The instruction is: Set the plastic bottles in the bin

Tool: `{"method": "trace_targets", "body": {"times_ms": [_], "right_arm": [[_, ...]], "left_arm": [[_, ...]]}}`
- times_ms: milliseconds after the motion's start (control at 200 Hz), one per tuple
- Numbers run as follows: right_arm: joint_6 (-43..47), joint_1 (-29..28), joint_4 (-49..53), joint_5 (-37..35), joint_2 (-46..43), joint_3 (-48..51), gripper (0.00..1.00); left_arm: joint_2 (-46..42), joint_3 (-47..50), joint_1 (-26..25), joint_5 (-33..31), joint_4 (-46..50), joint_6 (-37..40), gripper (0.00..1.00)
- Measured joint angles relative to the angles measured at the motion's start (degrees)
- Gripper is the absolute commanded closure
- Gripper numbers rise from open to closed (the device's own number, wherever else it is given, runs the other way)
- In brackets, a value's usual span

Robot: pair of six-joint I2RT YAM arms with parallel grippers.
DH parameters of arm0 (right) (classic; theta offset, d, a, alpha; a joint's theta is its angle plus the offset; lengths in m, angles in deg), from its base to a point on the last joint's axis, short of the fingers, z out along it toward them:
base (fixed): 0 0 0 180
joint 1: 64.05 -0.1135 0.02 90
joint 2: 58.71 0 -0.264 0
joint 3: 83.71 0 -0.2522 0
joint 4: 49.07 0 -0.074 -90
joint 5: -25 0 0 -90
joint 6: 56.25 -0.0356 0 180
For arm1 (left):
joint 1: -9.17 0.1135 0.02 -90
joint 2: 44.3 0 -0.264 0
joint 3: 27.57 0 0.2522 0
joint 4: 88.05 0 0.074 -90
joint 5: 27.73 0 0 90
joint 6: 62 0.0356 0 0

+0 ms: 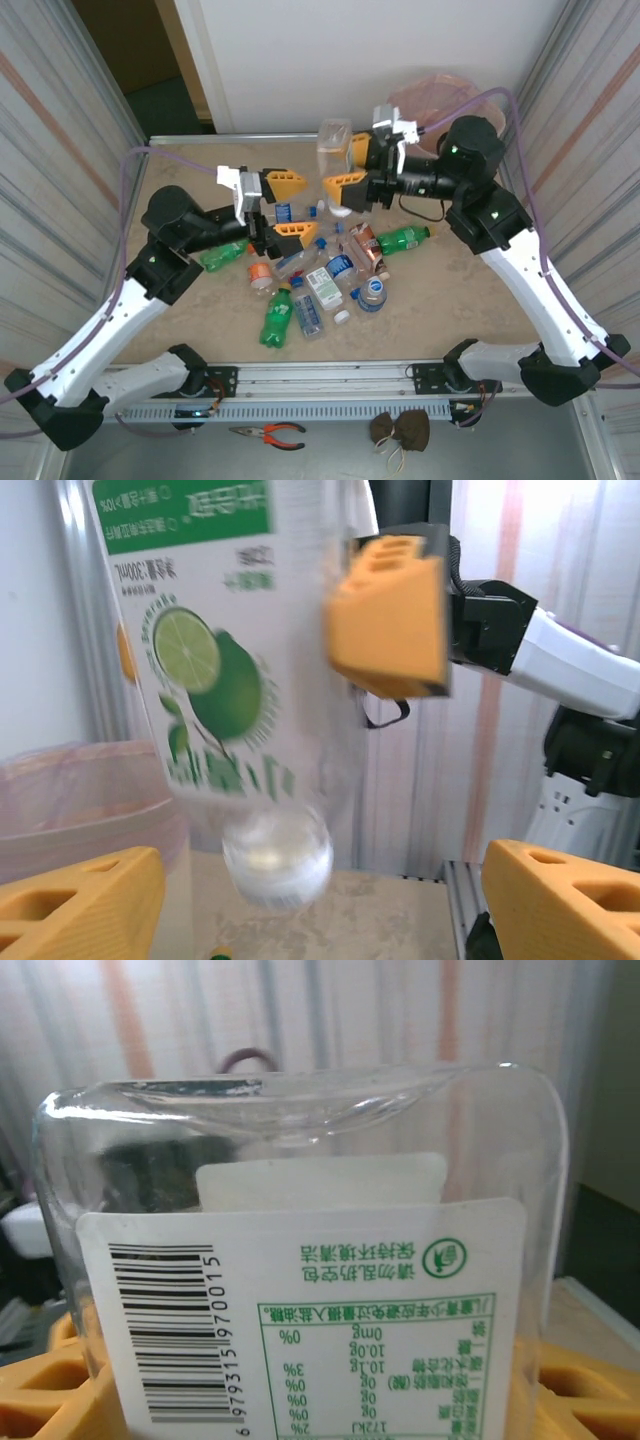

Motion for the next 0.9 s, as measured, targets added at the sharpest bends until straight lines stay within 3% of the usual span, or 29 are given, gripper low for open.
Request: {"method": "trace_targets", "body": {"times_ms": [271,501,897], "right_arm": [[-1.36,14.23,6.08,-10.51,7.54,-9.35,0.44],[-1.29,24.35,13.05,-20.61,18.49,-19.26,0.45],[-0.98,32.92,27.43,-33.38,43.65,-41.64,0.45]], "left_arm": [[-2.62,0.96,0.00,-9.22,7.48,1.77,0.16],[-2.60,1.33,0.00,-13.09,12.26,2.64,0.17],[-1.40,1.33,0.09,-16.09,14.86,3.04,0.17]]}}
